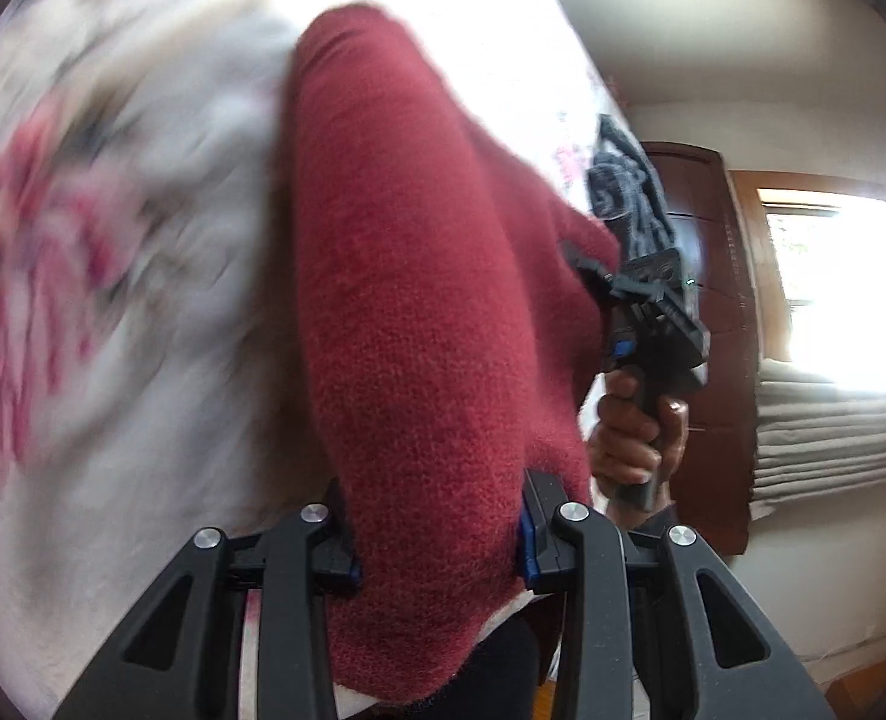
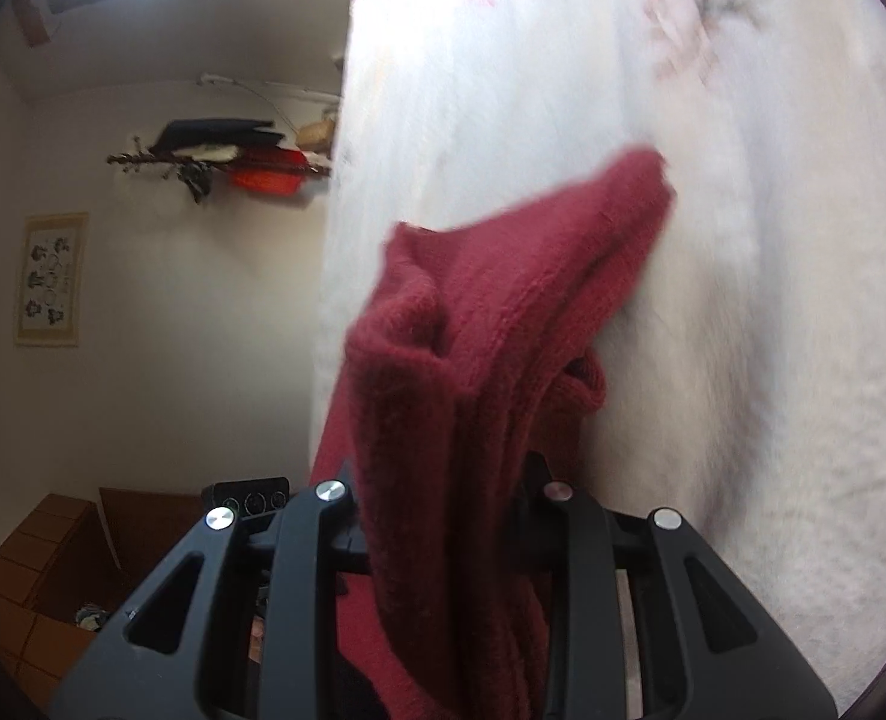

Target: Fold small clothes

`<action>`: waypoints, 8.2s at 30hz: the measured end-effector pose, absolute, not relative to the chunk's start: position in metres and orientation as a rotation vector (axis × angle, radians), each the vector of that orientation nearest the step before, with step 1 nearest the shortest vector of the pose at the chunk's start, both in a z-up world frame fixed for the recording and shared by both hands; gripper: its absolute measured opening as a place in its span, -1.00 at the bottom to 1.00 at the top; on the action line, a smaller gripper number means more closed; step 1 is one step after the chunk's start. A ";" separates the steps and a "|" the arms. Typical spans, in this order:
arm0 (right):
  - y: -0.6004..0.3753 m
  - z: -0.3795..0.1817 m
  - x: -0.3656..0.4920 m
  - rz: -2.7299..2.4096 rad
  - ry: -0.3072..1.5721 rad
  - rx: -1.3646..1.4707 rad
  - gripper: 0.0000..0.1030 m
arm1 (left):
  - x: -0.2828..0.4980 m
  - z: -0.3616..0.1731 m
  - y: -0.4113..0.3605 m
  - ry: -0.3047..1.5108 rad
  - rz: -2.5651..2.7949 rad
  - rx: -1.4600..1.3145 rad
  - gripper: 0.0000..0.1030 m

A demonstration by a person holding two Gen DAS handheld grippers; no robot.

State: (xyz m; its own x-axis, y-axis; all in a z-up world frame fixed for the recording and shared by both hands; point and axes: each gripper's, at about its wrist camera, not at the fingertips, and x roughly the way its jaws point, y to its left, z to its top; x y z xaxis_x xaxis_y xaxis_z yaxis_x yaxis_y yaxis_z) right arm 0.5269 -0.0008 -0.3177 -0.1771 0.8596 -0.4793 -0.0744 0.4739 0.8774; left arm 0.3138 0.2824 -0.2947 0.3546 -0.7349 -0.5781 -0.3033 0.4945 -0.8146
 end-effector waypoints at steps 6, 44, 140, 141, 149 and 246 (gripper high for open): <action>-0.019 -0.345 0.521 0.847 1.566 0.691 -0.14 | 0.304 -0.343 0.287 1.298 -0.272 -1.113 0.06; -0.031 -0.309 0.527 0.664 1.401 0.322 -1.00 | 0.463 -0.286 0.264 1.292 -0.228 -0.504 0.18; -0.034 0.097 0.045 0.212 0.775 -0.207 0.94 | 0.020 0.059 0.134 0.897 0.111 -0.131 0.82; -0.031 0.095 0.047 0.213 0.779 -0.218 0.94 | 0.021 0.059 0.135 0.899 0.115 -0.130 0.82; -0.034 0.082 0.064 0.225 0.823 -0.182 0.94 | 0.035 0.053 0.135 0.926 0.103 -0.134 0.82; -0.032 0.068 0.069 0.226 0.830 -0.161 0.94 | 0.036 0.045 0.122 0.934 0.104 -0.157 0.82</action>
